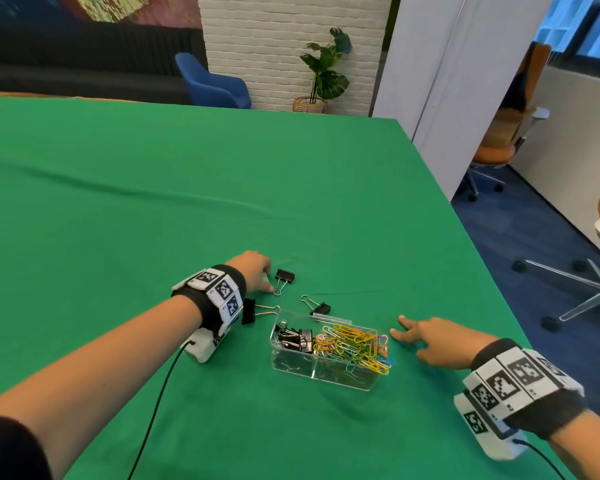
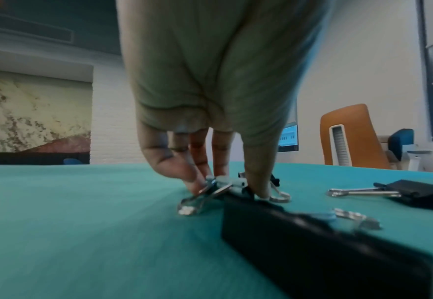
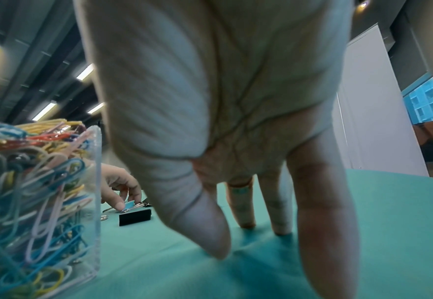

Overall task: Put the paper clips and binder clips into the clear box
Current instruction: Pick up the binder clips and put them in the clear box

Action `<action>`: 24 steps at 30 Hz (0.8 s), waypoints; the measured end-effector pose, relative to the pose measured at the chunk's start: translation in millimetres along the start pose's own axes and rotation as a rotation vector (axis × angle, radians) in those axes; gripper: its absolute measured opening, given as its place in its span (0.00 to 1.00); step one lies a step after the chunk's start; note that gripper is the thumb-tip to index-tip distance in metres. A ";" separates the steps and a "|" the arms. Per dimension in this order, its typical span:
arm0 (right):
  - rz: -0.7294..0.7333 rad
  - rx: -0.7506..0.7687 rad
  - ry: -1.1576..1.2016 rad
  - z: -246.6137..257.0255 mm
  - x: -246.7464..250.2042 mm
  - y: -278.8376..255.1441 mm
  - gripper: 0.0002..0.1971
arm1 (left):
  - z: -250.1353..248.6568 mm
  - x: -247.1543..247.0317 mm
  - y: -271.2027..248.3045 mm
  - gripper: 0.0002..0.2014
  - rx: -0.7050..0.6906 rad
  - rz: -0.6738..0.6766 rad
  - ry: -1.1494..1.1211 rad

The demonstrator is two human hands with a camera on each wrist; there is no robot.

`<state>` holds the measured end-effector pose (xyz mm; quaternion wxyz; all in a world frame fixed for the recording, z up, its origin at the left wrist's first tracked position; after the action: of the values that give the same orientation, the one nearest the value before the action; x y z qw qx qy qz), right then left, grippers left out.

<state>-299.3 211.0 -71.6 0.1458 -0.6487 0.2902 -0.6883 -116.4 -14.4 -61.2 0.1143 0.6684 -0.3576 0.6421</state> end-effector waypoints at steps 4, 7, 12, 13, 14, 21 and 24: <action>0.000 -0.002 0.009 -0.3 -2.0 0.3 0.34 | 2.9 12.1 0.7 0.21 0.017 -0.073 -0.028; 0.002 -0.012 0.003 0.0 -0.9 1.7 0.33 | 10.6 15.3 -5.6 0.22 0.057 -0.090 0.125; -0.007 -0.015 -0.007 1.0 2.0 3.5 0.31 | -6.5 9.5 -2.6 0.22 -0.081 -0.113 0.242; -0.007 -0.015 -0.006 1.0 1.5 3.7 0.31 | -19.4 9.8 -3.4 0.21 -0.168 -0.138 0.193; -0.009 -0.015 -0.002 0.9 1.2 3.7 0.31 | -34.5 8.8 -5.3 0.20 -0.260 -0.148 0.141; -0.015 -0.021 0.015 -1.5 -0.8 4.1 0.32 | -101.4 -27.9 -11.4 0.25 -0.508 0.146 0.151; -0.018 -0.018 0.021 -1.9 -1.7 5.0 0.32 | -95.0 -25.2 -6.8 0.21 -0.472 0.133 0.127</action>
<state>-301.9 208.4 -76.0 0.1308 -0.6454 0.2918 -0.6937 -183.9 57.0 -68.7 0.2470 0.5563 -0.5331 0.5877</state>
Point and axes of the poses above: each hand's wrist, its own y-axis towards the middle knuckle, its own x-axis out of the back of the hand, z = x × y, the point moved 7 cm from there along y, towards the middle knuckle, and after that the axes turned 1 degree about x, right-handed, at the moved point
